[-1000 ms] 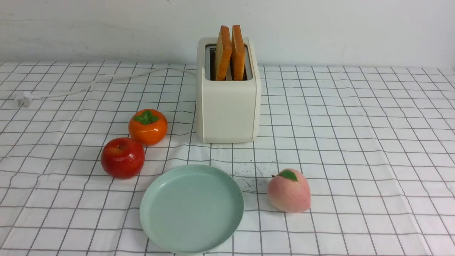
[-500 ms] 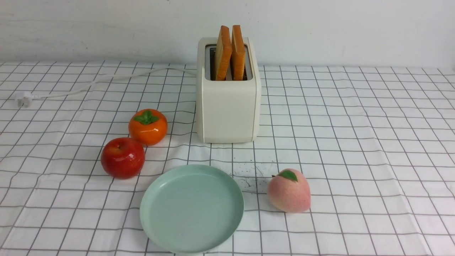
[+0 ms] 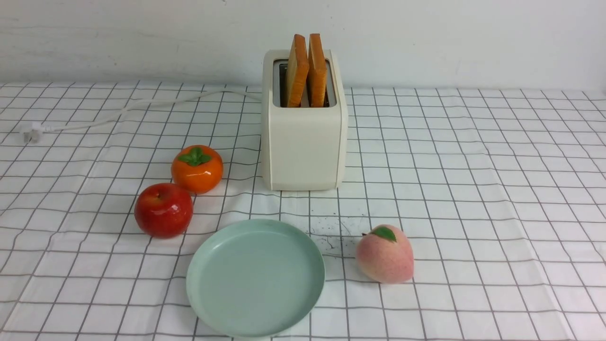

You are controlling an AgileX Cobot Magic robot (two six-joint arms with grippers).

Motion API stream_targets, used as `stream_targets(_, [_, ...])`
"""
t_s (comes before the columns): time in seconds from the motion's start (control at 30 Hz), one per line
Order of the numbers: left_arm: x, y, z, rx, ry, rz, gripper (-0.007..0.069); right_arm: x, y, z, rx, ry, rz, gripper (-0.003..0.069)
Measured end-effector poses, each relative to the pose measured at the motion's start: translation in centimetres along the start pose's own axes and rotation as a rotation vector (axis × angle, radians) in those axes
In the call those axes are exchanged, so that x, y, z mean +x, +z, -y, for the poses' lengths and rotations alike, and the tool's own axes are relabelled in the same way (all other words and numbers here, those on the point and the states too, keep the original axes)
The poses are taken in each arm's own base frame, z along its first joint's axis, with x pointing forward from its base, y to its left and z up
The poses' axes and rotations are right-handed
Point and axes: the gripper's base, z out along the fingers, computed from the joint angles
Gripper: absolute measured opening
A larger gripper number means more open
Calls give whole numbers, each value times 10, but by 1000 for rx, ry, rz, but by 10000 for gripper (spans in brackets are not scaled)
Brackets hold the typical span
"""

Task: Take toasted bread from bread machine on white checkered table place on plate.
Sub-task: 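Reach for a toast slice standing in the toaster with the left gripper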

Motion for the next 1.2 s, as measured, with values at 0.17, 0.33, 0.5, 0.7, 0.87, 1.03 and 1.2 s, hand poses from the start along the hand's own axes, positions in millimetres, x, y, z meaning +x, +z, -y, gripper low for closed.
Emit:
stream_targets(0.17, [-6, 0, -1, -17, 84, 66, 238, 0, 0, 0, 0, 0, 0, 240])
stream_targets(0.33, [-23, -3, 3, 71, -332, 247, 238, 0, 0, 0, 0, 0, 0, 240])
stream_targets(0.5, [-36, -7, -1, 153, -811, 391, 238, 0, 0, 0, 0, 0, 0, 240])
stream_targets(0.7, [-57, -18, 1, 182, -829, 474, 169, 0, 0, 0, 0, 0, 0, 240])
stream_targets(0.87, [-113, -23, 32, 233, -532, 222, -8, 0, 0, 0, 0, 0, 0, 240])
stream_targets(1.03, [-156, 19, 53, 219, -322, -246, -13, 0, 0, 0, 0, 0, 0, 240])
stream_targets(1.2, [-180, 83, 56, 184, -251, -543, -13, 0, 0, 0, 0, 0, 0, 240])
